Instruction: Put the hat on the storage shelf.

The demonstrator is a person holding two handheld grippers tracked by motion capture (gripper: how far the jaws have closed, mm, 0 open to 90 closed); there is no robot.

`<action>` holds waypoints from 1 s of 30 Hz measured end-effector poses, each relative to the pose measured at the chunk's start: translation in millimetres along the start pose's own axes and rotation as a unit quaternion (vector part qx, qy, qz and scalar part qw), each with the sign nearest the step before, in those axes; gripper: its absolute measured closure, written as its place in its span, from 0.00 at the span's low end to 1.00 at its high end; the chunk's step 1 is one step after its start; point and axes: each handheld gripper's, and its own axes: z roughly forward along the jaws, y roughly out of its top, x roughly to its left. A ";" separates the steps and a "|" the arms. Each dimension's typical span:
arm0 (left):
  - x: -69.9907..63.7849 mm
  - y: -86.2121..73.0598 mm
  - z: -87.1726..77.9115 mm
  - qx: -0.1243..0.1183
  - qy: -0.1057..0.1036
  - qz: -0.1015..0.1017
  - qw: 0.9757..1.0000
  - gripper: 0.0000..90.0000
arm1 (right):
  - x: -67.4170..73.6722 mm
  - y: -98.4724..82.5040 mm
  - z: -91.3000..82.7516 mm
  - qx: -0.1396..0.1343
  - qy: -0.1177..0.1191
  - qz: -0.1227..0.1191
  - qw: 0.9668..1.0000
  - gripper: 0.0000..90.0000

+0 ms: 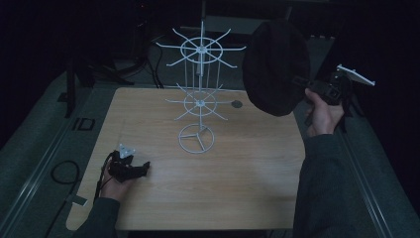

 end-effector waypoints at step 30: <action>-0.2 0.1 0.0 0.000 0.000 0.000 1.000 0.21 | 19.5 2.4 0.5 -0.001 0.050 -0.001 0.999 0.86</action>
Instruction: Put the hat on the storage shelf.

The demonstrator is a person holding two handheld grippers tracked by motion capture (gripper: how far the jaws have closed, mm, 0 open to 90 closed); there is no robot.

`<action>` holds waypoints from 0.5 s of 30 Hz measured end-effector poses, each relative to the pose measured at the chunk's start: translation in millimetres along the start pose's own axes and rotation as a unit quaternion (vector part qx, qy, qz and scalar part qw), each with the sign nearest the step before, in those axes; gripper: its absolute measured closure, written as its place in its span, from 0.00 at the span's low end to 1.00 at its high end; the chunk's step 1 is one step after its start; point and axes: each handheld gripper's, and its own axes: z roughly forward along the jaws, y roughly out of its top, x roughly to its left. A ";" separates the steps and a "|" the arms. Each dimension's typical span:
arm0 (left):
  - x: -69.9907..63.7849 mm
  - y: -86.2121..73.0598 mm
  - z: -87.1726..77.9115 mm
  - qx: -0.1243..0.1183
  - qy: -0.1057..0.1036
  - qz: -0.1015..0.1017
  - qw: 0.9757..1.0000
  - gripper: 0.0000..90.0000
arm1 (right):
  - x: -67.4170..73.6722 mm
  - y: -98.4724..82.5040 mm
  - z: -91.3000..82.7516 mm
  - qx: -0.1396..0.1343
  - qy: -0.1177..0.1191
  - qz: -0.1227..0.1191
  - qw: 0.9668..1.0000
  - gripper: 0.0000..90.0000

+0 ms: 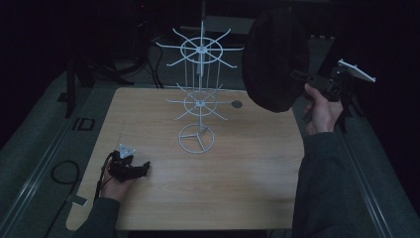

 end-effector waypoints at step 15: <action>-0.2 -0.1 -0.1 0.000 0.000 -0.001 1.000 0.21 | 12.8 -6.1 26.6 0.029 -0.016 -0.018 0.999 0.86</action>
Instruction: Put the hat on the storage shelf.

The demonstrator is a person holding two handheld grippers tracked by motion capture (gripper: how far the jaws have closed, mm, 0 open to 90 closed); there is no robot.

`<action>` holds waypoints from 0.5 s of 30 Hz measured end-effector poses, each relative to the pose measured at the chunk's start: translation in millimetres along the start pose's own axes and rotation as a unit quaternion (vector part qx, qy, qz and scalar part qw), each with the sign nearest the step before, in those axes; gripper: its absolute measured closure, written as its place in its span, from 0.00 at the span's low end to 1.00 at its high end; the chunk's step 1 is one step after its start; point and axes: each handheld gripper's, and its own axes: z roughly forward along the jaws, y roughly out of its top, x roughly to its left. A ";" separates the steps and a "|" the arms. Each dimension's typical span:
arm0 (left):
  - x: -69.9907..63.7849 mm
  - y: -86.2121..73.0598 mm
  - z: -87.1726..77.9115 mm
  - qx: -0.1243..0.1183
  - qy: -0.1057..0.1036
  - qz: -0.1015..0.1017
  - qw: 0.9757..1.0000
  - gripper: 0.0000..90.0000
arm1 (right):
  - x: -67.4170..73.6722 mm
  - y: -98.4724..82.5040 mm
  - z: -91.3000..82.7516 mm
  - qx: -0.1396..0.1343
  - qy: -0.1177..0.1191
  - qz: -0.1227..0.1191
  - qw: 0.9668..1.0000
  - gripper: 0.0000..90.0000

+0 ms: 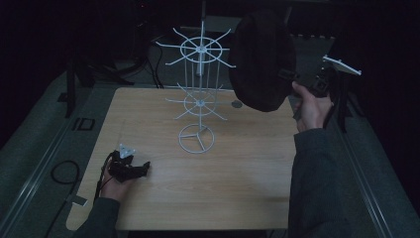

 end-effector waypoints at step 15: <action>-0.1 -0.1 0.1 0.000 0.000 0.000 1.000 0.21 | 1.8 -12.0 21.0 0.024 -0.015 -0.010 1.000 0.86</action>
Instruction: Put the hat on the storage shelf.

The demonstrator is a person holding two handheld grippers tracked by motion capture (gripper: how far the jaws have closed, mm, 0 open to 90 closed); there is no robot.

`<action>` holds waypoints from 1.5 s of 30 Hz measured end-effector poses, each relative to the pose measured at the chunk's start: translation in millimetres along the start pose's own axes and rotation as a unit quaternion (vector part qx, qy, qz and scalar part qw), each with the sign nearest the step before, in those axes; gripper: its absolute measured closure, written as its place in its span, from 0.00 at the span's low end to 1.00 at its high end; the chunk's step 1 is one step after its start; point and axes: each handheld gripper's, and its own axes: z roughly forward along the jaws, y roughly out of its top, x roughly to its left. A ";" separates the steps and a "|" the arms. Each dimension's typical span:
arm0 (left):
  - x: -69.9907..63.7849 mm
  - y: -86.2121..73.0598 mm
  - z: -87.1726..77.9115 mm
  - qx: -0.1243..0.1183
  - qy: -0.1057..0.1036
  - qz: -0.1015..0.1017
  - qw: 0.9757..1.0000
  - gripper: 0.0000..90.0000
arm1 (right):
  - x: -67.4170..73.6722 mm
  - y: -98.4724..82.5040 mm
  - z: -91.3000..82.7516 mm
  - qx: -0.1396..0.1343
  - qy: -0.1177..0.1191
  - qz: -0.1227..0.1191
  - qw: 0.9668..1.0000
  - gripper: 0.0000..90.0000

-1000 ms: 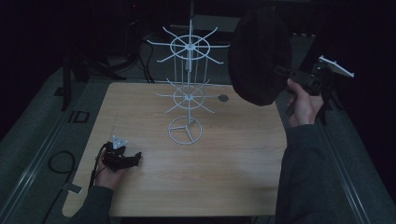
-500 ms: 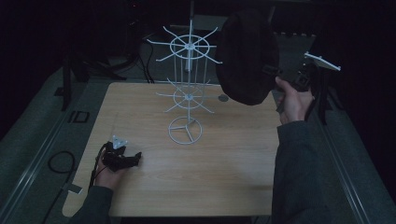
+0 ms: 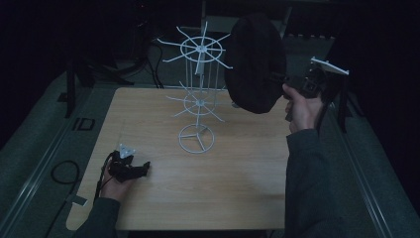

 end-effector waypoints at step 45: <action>-0.2 -0.1 -0.3 0.002 -0.002 0.002 1.000 0.21 | -4.3 -22.3 30.4 0.107 0.002 -0.079 0.991 0.63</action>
